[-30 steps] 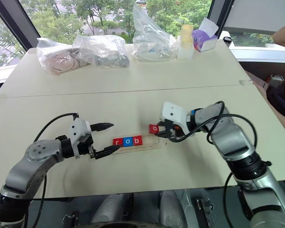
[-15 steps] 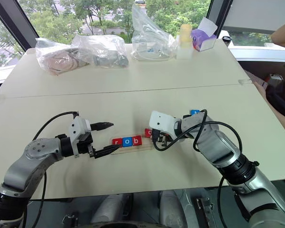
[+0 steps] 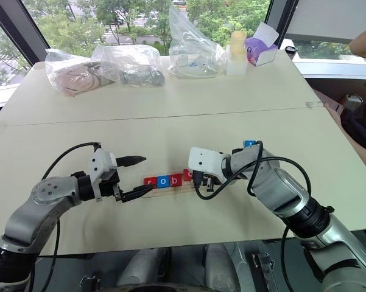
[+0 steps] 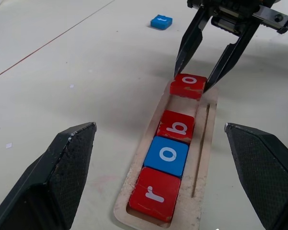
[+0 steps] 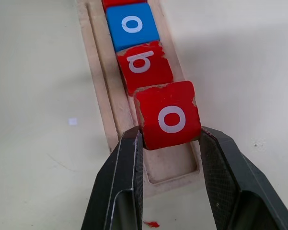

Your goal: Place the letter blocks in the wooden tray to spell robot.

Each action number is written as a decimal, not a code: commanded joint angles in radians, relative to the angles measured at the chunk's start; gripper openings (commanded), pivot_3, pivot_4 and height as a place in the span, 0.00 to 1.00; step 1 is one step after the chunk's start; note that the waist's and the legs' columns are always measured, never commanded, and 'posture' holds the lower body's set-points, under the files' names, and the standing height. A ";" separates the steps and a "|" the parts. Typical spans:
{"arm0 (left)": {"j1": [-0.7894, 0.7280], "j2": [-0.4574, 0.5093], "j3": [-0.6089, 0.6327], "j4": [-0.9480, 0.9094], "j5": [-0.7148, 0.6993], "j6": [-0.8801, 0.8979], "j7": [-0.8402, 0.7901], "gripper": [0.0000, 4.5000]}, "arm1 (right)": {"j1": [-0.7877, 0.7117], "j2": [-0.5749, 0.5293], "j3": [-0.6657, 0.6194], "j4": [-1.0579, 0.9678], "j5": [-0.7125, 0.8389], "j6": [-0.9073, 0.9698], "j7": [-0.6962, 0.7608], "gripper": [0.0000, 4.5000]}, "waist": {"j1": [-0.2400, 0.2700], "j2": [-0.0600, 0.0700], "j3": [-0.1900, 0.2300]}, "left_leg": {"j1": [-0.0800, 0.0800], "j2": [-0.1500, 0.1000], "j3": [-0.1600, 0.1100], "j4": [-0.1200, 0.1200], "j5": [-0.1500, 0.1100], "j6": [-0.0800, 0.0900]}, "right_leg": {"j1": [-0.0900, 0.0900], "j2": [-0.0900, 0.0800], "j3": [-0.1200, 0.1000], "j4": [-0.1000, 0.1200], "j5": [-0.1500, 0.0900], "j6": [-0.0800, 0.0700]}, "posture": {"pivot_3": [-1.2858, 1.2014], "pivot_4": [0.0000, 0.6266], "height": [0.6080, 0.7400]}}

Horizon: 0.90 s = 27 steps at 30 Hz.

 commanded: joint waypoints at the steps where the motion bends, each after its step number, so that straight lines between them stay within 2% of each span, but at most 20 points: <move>1: 0.006 0.001 0.012 -0.039 -0.012 0.000 0.005 1.00 | -0.029 -0.007 0.013 -0.031 0.001 -0.011 0.007 0.24 | 0.000 0.000 0.000 | 0.000 0.000 0.000 0.000 0.000 0.000 | 0.000 0.000 0.000 0.000 0.000 0.000 | 0.52 0.24 1.00; 3: 0.007 0.002 0.014 -0.041 -0.013 0.001 0.007 1.00 | -0.033 -0.007 0.019 -0.027 0.000 -0.012 0.010 0.24 | 0.000 0.000 0.000 | 0.000 0.000 0.000 0.000 0.000 0.000 | 0.000 0.000 0.000 0.000 0.000 0.000 | 0.52 0.24 1.00; 5: 0.010 0.002 0.015 -0.043 -0.013 0.002 0.009 1.00 | -0.037 -0.006 0.025 -0.024 0.001 -0.014 0.012 0.47 | 0.000 0.000 0.000 | 0.000 0.000 0.000 0.000 0.000 0.000 | 0.000 0.000 0.000 0.000 0.000 0.000 | 0.52 0.24 1.00; 6: 0.010 0.002 0.016 -0.043 -0.014 0.002 0.009 1.00 | -0.038 -0.006 0.026 -0.024 0.001 -0.014 0.012 0.54 | 0.000 0.000 0.000 | 0.000 0.000 0.000 0.000 0.000 0.000 | 0.000 0.000 0.000 0.000 0.000 0.000 | 0.52 0.24 1.00; 10: 0.013 0.003 0.018 -0.049 -0.015 0.006 0.012 1.00 | -0.044 -0.001 0.031 -0.018 0.003 -0.017 0.013 1.00 | 0.000 0.000 0.000 | 0.000 0.000 0.000 0.000 0.000 0.000 | 0.000 0.000 0.000 0.000 0.000 0.000 | 0.52 0.24 1.00; 19: 0.021 0.004 0.020 -0.054 -0.016 0.011 0.014 1.00 | -0.090 0.003 -0.028 0.056 0.027 -0.019 0.011 1.00 | 0.000 0.000 0.000 | 0.000 0.000 0.000 0.000 0.000 0.000 | 0.000 0.000 0.000 0.000 0.000 0.000 | 0.52 0.24 1.00; 27: 0.014 -0.002 0.014 -0.051 -0.014 0.008 0.017 1.00 | -0.073 0.006 -0.002 0.070 0.034 -0.033 0.024 1.00 | 0.000 0.000 0.000 | 0.000 0.000 0.000 0.000 0.000 0.000 | 0.000 0.000 0.000 0.000 0.000 0.000 | 0.52 0.24 1.00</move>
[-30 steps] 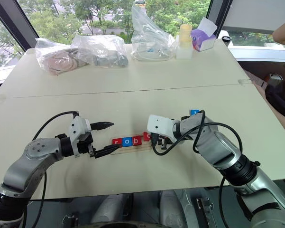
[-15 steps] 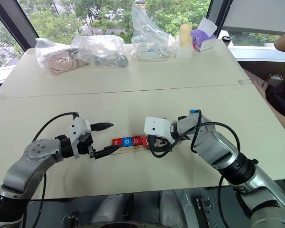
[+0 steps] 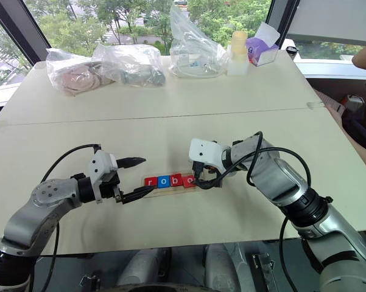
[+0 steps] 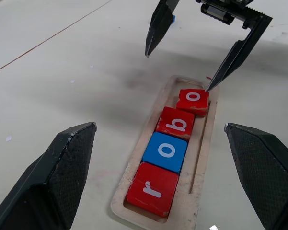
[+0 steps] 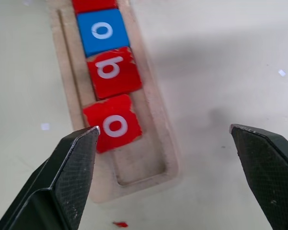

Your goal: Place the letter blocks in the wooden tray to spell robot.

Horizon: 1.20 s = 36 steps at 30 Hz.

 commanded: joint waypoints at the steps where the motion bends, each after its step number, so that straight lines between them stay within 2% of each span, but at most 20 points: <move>1: -0.003 0.002 0.014 -0.030 -0.013 -0.009 -0.002 1.00 | -0.002 0.002 0.002 -0.012 0.012 -0.016 0.008 1.00 | -0.001 0.000 0.000 | 0.000 0.000 0.000 0.000 0.000 0.000 | 0.000 0.000 0.000 0.000 0.000 0.000 | 0.52 0.24 1.00; 11: 0.003 0.001 0.015 -0.041 -0.015 -0.005 0.003 1.00 | 0.010 -0.015 0.015 -0.017 0.009 -0.044 0.031 1.00 | 0.000 0.000 0.000 | 0.000 0.000 0.000 0.000 0.000 0.000 | 0.000 0.000 0.000 0.000 0.000 0.000 | 0.52 0.24 1.00; 22: 0.010 -0.001 0.018 -0.049 -0.016 -0.002 0.010 1.00 | -0.006 0.031 0.037 0.106 -0.040 -0.119 -0.001 1.00 | -0.002 0.000 0.000 | 0.000 0.000 0.000 0.000 0.000 0.000 | 0.000 0.000 0.000 0.000 0.000 0.000 | 0.52 0.24 1.00; 36: 0.005 -0.011 0.009 -0.039 -0.011 -0.009 0.013 1.00 | -0.030 0.062 0.029 0.108 -0.031 -0.098 0.005 1.00 | -0.001 0.000 0.000 | 0.000 0.000 0.000 0.000 0.000 0.000 | 0.000 0.001 0.000 0.000 0.000 0.000 | 0.52 0.24 1.00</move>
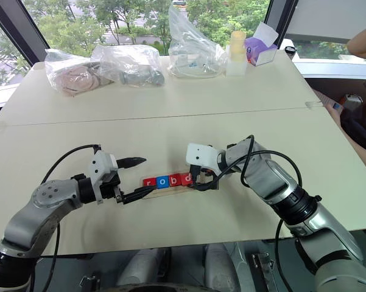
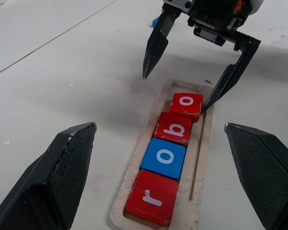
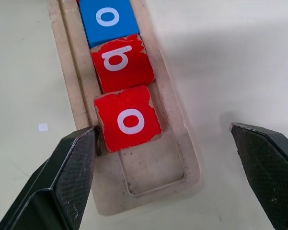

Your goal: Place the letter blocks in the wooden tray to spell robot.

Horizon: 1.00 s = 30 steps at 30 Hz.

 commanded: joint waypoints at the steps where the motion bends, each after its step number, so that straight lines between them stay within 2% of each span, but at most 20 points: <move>1: -0.004 -0.002 0.008 -0.025 -0.011 -0.010 -0.001 1.00 | -0.032 0.011 -0.011 -0.003 -0.007 -0.009 -0.006 1.00 | 0.000 0.000 0.000 | 0.000 0.000 0.000 0.000 0.000 0.000 | 0.000 0.000 0.000 0.000 0.000 0.000 | 0.52 0.24 1.00; 12: -0.008 -0.008 0.006 -0.020 -0.005 -0.014 -0.001 1.00 | -0.039 -0.008 -0.015 0.003 -0.014 -0.037 0.020 1.00 | 0.000 0.000 0.000 | 0.000 0.000 0.000 0.000 0.000 0.000 | 0.000 0.000 0.000 0.000 0.000 0.000 | 0.52 0.24 1.00; 19: -0.006 -0.007 0.008 -0.021 -0.005 -0.016 -0.002 1.00 | -0.027 -0.061 -0.147 -0.098 0.101 0.077 0.059 1.00 | 0.001 0.000 0.000 | 0.000 0.000 0.000 0.000 0.000 0.000 | 0.000 0.000 0.000 0.000 0.000 0.000 | 0.52 0.24 1.00; 23: -0.007 -0.006 0.010 -0.014 -0.005 -0.020 -0.006 1.00 | -0.046 -0.030 -0.286 -0.081 0.137 0.194 -0.052 1.00 | 0.001 0.000 0.000 | 0.000 0.000 0.000 0.000 0.000 0.000 | 0.000 -0.001 0.000 0.000 0.000 0.000 | 0.52 0.24 1.00; 27: -0.012 -0.009 0.013 -0.004 -0.017 -0.017 -0.018 1.00 | -0.047 0.076 -0.480 -0.002 0.085 0.347 -0.337 1.00 | 0.002 0.000 0.000 | 0.000 0.000 0.000 0.000 0.000 0.000 | 0.000 -0.001 0.000 0.000 0.000 0.000 | 0.52 0.24 1.00; 30: -0.014 -0.009 0.011 0.003 -0.017 -0.020 -0.030 1.00 | -0.022 0.115 -0.532 -0.003 0.068 0.427 -0.449 1.00 | 0.005 0.000 0.000 | -0.001 0.000 0.000 0.000 0.000 0.000 | -0.001 -0.001 0.001 0.000 0.000 0.000 | 0.52 0.24 1.00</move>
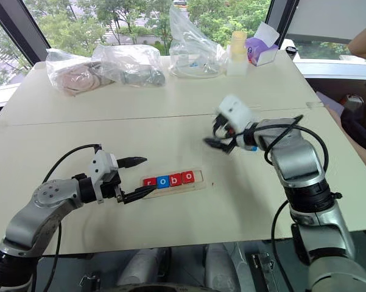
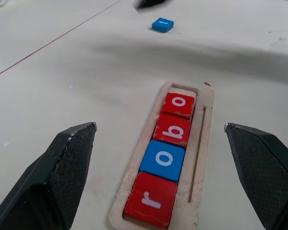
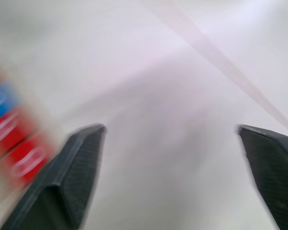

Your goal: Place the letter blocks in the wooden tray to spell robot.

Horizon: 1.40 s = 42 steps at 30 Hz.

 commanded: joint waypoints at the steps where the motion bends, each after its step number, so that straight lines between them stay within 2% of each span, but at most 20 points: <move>1: -0.013 -0.001 0.009 0.001 -0.016 -0.021 -0.017 1.00 | 0.030 0.039 -0.081 -0.020 -0.037 0.090 -0.157 1.00 | 0.000 0.000 0.000 | 0.000 0.000 0.000 0.000 0.000 0.000 | 0.000 0.000 0.000 0.000 0.000 0.000 | 0.52 0.24 1.00; 4: -0.040 -0.003 0.005 0.027 -0.013 -0.027 -0.034 1.00 | 0.098 0.100 -0.124 -0.035 -0.095 0.138 -0.315 1.00 | 0.000 0.000 0.000 | 0.000 0.000 0.000 -0.001 0.000 0.000 | 0.000 0.000 0.000 0.000 0.000 0.000 | 0.52 0.24 1.00; 10: -0.066 -0.008 0.000 0.054 -0.004 -0.039 -0.051 1.00 | 0.123 0.195 -0.206 -0.019 -0.103 0.171 -0.463 1.00 | -0.009 0.001 0.000 | 0.000 0.000 0.002 -0.001 0.000 0.000 | -0.003 0.001 0.002 0.001 0.000 0.000 | 0.52 0.24 1.00; 23: -0.064 -0.016 -0.003 0.056 0.011 -0.051 -0.039 1.00 | 0.070 0.315 -0.348 0.164 -0.017 0.186 -0.565 1.00 | -0.009 0.001 0.000 | 0.001 0.000 0.002 -0.001 0.000 0.000 | -0.002 0.003 0.002 0.002 0.000 0.000 | 0.52 0.24 1.00; 26: -0.061 -0.017 -0.004 0.054 0.013 -0.053 -0.034 1.00 | 0.064 0.329 -0.359 0.163 -0.004 0.206 -0.578 0.80 | -0.009 0.001 -0.001 | 0.001 0.000 0.002 0.000 0.000 0.000 | -0.001 0.003 0.002 0.002 0.000 0.000 | 0.52 0.24 1.00; 30: -0.061 -0.020 -0.005 0.055 0.016 -0.055 -0.030 1.00 | 0.099 0.330 -0.337 0.088 0.006 0.273 -0.579 0.33 | -0.011 0.001 -0.001 | 0.001 0.001 0.002 -0.001 0.000 0.000 | -0.001 0.003 0.002 0.002 0.000 0.000 | 0.52 0.24 1.00; 31: -0.060 -0.021 -0.006 0.055 0.016 -0.056 -0.030 1.00 | 0.112 0.330 -0.329 0.060 0.011 0.298 -0.576 0.26 | -0.011 0.002 -0.001 | 0.001 0.001 0.002 -0.001 0.000 0.000 | -0.001 0.003 0.002 0.002 0.000 0.000 | 0.52 0.24 1.00; 36: -0.063 -0.024 -0.016 0.064 0.010 -0.056 -0.044 1.00 | 0.190 0.354 -0.304 -0.239 0.076 0.535 -0.561 0.26 | -0.007 0.002 -0.001 | 0.001 0.001 0.002 -0.001 0.000 0.000 | -0.001 0.003 0.002 0.002 0.000 0.000 | 0.52 0.24 1.00; 42: -0.082 -0.023 -0.032 0.084 0.008 -0.056 -0.068 1.00 | 0.354 0.390 -0.266 -0.464 0.217 0.546 -0.603 0.26 | -0.006 0.002 -0.001 | 0.001 0.001 0.001 -0.001 0.000 0.000 | -0.001 0.003 0.001 0.001 0.000 0.000 | 0.52 0.24 1.00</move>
